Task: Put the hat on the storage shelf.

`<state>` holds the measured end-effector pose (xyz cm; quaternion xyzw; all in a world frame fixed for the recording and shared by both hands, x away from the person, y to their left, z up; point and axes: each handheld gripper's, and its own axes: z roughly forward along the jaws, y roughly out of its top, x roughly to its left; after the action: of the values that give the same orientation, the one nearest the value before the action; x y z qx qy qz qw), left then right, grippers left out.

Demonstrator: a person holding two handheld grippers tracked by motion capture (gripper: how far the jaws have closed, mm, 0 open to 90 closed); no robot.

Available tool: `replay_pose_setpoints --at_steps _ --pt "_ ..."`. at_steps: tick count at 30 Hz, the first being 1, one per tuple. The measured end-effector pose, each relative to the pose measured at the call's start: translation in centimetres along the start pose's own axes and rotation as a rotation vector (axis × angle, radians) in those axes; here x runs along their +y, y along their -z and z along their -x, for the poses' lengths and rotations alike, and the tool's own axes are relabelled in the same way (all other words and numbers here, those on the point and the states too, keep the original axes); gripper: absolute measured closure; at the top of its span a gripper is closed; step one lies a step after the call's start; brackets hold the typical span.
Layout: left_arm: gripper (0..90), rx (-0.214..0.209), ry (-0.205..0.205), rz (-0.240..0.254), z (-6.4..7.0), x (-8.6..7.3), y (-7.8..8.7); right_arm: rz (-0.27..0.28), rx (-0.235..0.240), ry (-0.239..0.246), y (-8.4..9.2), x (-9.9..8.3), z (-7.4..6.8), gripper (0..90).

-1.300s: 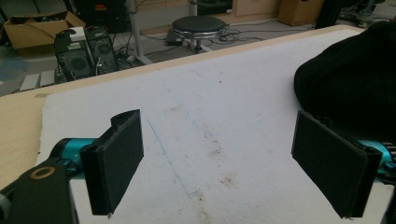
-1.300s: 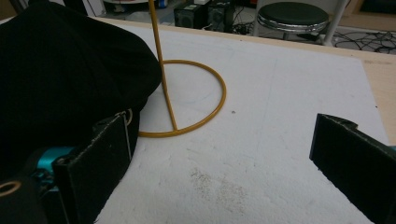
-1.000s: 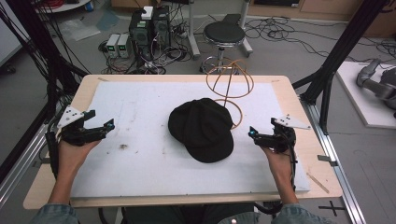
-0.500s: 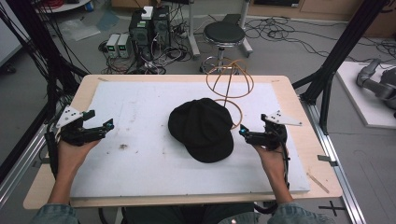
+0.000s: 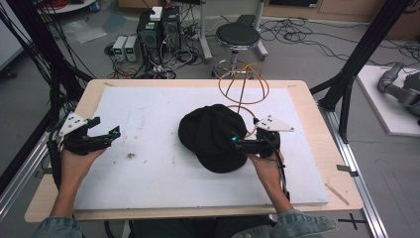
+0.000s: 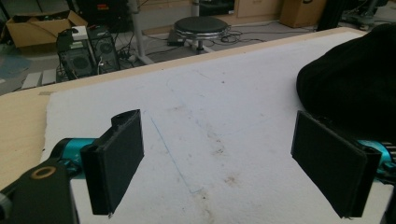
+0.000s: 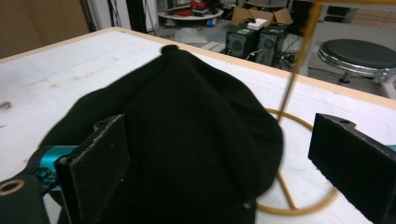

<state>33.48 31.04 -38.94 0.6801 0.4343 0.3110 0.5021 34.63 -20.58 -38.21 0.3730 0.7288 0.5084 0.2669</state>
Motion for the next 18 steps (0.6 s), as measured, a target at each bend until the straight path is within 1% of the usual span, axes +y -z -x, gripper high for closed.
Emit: replay_pose_setpoints --at_steps 1,2,4,5,6,7,9,12,13,14,16,18 --pt "17.2 0.000 0.001 0.000 0.0 0.0 0.0 0.000 0.000 0.000 0.0 0.0 0.0 5.6" --pt "17.2 0.000 0.000 0.000 0.0 0.0 0.0 0.005 0.004 0.019 -0.6 0.1 -0.6 5.6" --pt "17.3 -0.001 0.000 -0.001 0.0 0.0 0.0 0.002 0.009 0.023 -1.1 0.3 -1.1 5.6" --pt "17.3 0.000 -0.001 -0.001 0.0 0.0 0.0 0.002 0.009 0.023 -1.1 0.3 -1.1 5.6" --pt "17.2 0.000 0.000 -0.003 0.0 0.0 0.0 0.011 0.013 0.030 -1.6 0.4 -1.6 5.7" --pt "17.2 -0.001 0.000 -0.003 0.0 0.0 0.0 0.011 0.013 0.030 -1.6 0.4 -1.6 5.7" --pt "17.3 -0.001 0.000 -0.003 0.0 0.0 0.0 0.008 0.019 0.024 -2.3 0.6 -2.1 5.7" --pt "17.3 -0.004 0.001 -0.002 0.1 0.0 -0.1 0.004 0.031 0.028 -3.2 0.8 -2.6 6.0" --pt "17.3 -0.006 0.002 -0.001 0.1 0.0 -0.1 0.004 0.031 0.028 -3.2 0.8 -2.6 6.0" --pt "17.3 -0.009 0.000 -0.003 0.1 0.0 -0.1 0.005 0.031 0.035 -3.7 0.9 -2.9 6.5" --pt "17.3 -0.007 -0.001 -0.005 0.1 0.0 -0.1 0.005 0.030 0.035 -3.9 1.0 -2.9 6.5" --pt "17.3 -0.008 0.000 -0.004 0.0 -0.1 -0.1 0.007 0.027 0.033 -4.6 1.0 -3.1 7.6"
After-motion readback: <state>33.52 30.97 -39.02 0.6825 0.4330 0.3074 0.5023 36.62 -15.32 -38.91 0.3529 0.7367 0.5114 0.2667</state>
